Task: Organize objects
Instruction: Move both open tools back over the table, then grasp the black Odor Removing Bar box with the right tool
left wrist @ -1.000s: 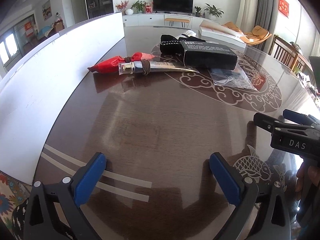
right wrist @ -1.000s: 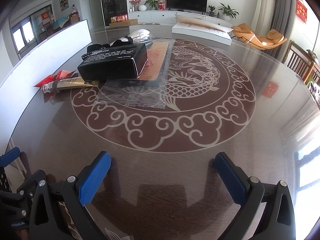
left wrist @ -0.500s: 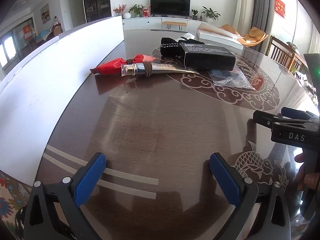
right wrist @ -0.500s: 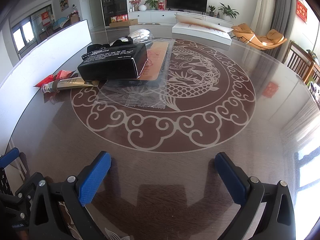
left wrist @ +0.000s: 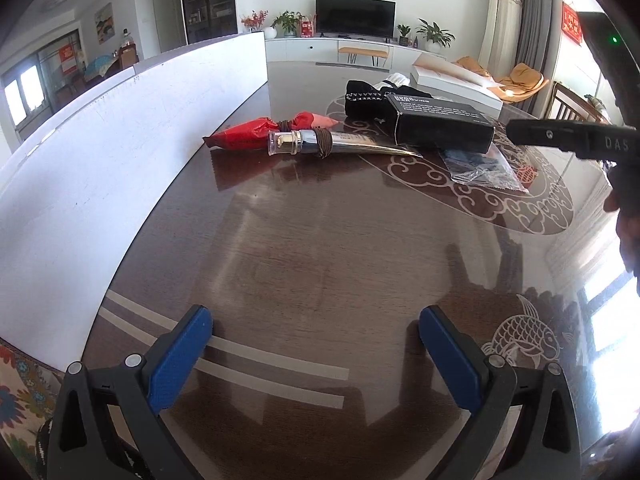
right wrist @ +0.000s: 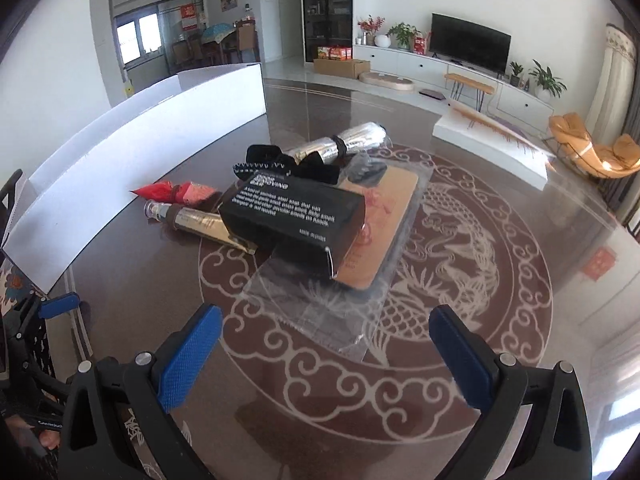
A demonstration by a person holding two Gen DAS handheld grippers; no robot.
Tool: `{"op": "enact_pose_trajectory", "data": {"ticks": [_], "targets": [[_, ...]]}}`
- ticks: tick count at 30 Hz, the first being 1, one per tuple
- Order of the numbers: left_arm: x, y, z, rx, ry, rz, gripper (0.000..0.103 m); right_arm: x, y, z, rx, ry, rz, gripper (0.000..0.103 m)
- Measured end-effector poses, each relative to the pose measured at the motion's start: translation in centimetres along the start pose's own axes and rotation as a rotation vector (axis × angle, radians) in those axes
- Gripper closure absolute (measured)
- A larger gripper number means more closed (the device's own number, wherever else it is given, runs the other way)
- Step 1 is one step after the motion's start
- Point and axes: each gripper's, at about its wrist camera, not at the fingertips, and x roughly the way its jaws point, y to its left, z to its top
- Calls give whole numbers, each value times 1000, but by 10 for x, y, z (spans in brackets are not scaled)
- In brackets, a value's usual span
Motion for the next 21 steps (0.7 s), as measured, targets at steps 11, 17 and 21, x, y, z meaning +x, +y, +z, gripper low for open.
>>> {"op": "enact_pose_trajectory", "data": {"ticks": [11,17,21], "targets": [[2,-1,2,2,-4,1,0,114,54,85,-456,417,104,3],[3,0,4,2,0,-3,0,92,61,70,-358,446,138,38],[2,-1,4,4,-2,-2,0,61,52,32,-183,414,158,44]]}}
